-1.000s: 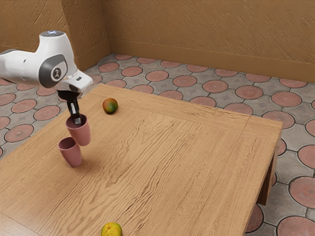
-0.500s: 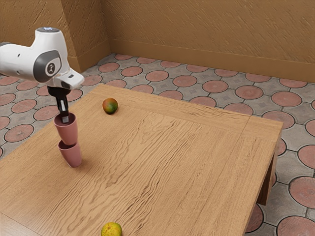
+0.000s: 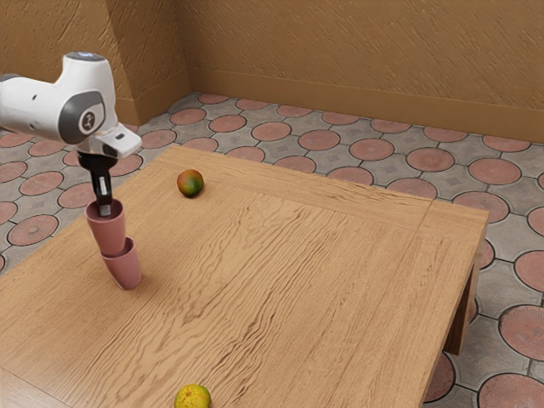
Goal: Place the right cup onto the left cup
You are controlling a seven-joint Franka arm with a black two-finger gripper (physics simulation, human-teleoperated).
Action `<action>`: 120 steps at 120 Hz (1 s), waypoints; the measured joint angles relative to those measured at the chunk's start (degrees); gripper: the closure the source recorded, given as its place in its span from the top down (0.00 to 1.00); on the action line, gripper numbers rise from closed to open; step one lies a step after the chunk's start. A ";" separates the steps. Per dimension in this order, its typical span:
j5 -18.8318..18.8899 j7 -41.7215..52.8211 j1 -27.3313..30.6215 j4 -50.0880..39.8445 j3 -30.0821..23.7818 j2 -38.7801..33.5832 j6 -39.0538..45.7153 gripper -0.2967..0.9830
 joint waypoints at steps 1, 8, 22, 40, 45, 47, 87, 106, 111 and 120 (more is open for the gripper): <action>0.01 0.01 -0.01 0.10 0.00 0.12 0.00 0.15; 0.03 0.04 -0.10 0.75 0.00 0.91 0.01 0.15; 0.05 0.10 -0.20 1.81 -0.01 2.17 -0.02 0.15; -0.12 0.16 -0.51 1.99 -0.09 3.53 0.20 0.15; -0.15 0.17 -0.51 1.99 -0.08 3.70 0.28 0.15; -0.17 0.17 -0.49 2.00 -0.07 3.85 0.30 0.15; -0.21 0.20 -0.51 3.29 -0.18 4.93 0.06 0.43; -0.61 0.24 -0.91 6.35 -0.63 3.00 -2.01 0.61; -0.85 0.27 -1.30 7.03 -0.74 2.39 -2.81 0.64; -1.53 0.32 -2.71 9.12 -0.88 1.95 -4.50 0.68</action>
